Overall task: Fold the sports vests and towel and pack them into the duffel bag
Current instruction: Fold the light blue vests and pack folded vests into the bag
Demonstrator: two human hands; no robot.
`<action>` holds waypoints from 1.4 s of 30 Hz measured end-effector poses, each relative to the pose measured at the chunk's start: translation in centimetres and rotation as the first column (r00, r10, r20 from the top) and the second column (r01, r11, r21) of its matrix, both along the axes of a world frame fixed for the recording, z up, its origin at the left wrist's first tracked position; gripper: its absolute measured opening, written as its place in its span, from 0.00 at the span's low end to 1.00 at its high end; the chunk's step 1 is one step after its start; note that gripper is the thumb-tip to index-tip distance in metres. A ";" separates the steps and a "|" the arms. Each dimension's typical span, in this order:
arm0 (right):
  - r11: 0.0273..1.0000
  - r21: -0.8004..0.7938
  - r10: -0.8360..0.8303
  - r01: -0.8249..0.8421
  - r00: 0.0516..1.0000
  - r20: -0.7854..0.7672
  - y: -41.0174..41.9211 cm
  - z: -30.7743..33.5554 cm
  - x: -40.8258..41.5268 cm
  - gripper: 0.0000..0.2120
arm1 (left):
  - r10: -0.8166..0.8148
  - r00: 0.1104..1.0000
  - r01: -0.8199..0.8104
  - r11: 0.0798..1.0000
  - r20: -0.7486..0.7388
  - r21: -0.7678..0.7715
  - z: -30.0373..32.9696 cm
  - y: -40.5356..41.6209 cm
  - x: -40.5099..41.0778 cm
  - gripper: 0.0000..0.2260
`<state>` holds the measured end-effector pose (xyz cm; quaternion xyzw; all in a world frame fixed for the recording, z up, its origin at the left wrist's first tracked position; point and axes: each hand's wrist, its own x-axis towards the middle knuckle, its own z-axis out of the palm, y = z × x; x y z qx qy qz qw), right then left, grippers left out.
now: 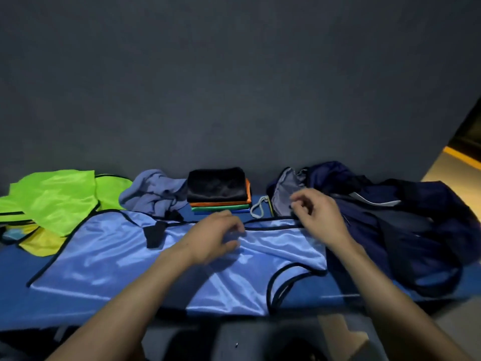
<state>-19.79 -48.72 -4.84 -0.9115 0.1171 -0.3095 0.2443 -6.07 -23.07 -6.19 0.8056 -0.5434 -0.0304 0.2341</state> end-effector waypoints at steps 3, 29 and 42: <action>0.985 -0.056 -0.166 0.162 0.982 -0.089 -2.1 0.2 -2.7 0.06 | -0.052 0.998 0.050 0.998 -0.035 -0.041 0.2 -3.5 -0.5 0.08; 0.854 0.494 0.312 -0.161 0.920 -0.239 -0.9 1.8 -5.4 0.08 | -0.173 0.949 0.091 0.952 -0.266 -0.292 -0.5 -10.4 -3.5 0.10; 0.872 0.483 0.214 -0.084 0.951 -0.222 0.5 2.7 -6.2 0.19 | -0.306 0.834 0.099 0.902 -0.460 -0.421 1.2 -9.7 -4.5 0.06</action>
